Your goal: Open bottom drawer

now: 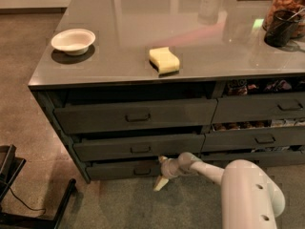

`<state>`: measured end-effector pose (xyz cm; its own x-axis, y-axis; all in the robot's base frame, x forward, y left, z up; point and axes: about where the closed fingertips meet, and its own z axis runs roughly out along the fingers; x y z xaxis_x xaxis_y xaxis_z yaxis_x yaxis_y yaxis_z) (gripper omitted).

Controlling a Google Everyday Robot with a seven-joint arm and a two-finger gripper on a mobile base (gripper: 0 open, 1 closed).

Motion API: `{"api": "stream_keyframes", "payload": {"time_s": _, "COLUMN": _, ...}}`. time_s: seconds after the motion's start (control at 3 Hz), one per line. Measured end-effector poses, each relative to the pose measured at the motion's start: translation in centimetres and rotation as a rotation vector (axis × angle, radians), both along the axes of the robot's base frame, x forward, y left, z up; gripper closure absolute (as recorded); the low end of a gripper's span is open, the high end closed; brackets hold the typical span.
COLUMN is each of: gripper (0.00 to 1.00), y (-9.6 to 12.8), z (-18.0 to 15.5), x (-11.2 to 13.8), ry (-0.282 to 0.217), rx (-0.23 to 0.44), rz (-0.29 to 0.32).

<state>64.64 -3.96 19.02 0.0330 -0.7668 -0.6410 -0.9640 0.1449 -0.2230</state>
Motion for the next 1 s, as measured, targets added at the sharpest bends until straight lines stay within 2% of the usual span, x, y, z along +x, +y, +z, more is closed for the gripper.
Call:
{"api": "stream_keyframes", "payload": {"time_s": 0.67, "gripper": 0.00, "y": 1.0, "z": -2.9, "x": 1.4, "ry": 0.026, "rx": -0.065, "rz": 0.008}}
{"api": "stream_keyframes", "payload": {"time_s": 1.0, "gripper": 0.00, "y": 1.0, "z": -2.9, "x": 1.3, "ry": 0.026, "rx": -0.065, "rz": 0.008}}
